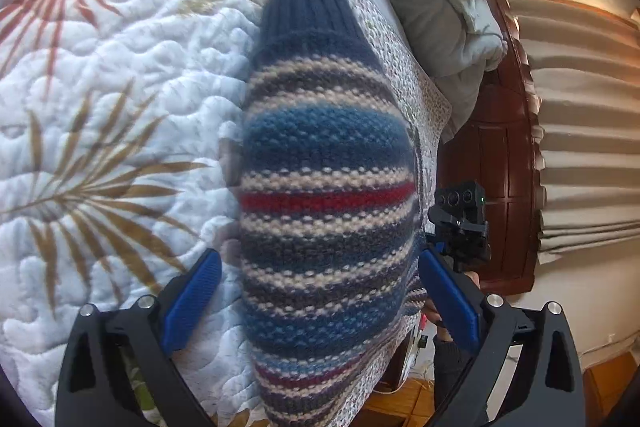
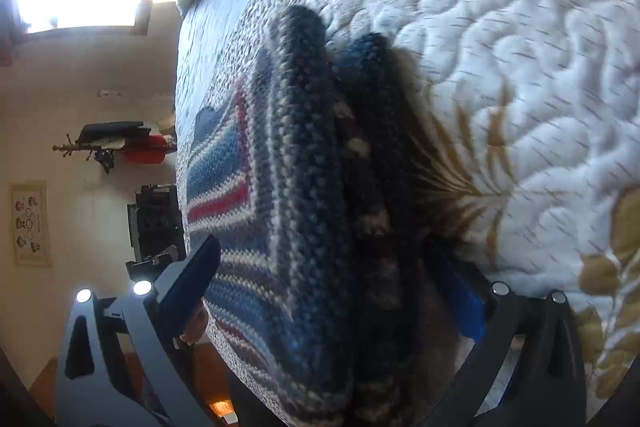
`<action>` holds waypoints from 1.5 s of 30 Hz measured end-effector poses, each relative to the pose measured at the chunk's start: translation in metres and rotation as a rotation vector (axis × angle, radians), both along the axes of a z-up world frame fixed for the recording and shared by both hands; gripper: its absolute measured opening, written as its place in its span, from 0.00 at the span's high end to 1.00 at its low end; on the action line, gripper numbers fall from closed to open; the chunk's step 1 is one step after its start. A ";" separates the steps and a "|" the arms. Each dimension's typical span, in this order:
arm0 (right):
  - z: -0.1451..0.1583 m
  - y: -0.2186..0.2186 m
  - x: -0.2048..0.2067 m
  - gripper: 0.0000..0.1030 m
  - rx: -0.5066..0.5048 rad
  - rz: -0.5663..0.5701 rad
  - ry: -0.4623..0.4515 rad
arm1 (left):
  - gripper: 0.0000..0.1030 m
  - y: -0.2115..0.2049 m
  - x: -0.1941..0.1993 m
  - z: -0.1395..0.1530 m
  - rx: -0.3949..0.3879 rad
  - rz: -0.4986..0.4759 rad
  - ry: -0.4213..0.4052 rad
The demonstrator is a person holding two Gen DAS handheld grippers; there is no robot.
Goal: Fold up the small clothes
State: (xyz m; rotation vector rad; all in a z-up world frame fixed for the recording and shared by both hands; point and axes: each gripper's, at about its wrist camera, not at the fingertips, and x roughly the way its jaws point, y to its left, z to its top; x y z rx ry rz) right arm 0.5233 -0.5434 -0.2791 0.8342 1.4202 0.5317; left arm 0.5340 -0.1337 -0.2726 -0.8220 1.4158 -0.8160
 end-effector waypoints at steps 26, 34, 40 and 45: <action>0.066 0.066 -0.020 0.59 -0.187 0.125 -0.167 | 0.52 -0.023 -0.004 0.047 0.173 -0.027 -0.115; 0.115 0.133 -0.039 0.59 -0.151 0.165 -0.239 | 0.52 0.045 -0.021 0.088 0.193 -0.007 -0.165; 0.140 0.201 -0.058 0.59 -0.076 0.189 -0.281 | 0.52 0.109 -0.059 0.117 0.232 0.068 -0.189; 0.147 0.251 -0.085 0.59 -0.012 0.195 -0.294 | 0.52 0.162 -0.108 0.129 0.252 0.129 -0.186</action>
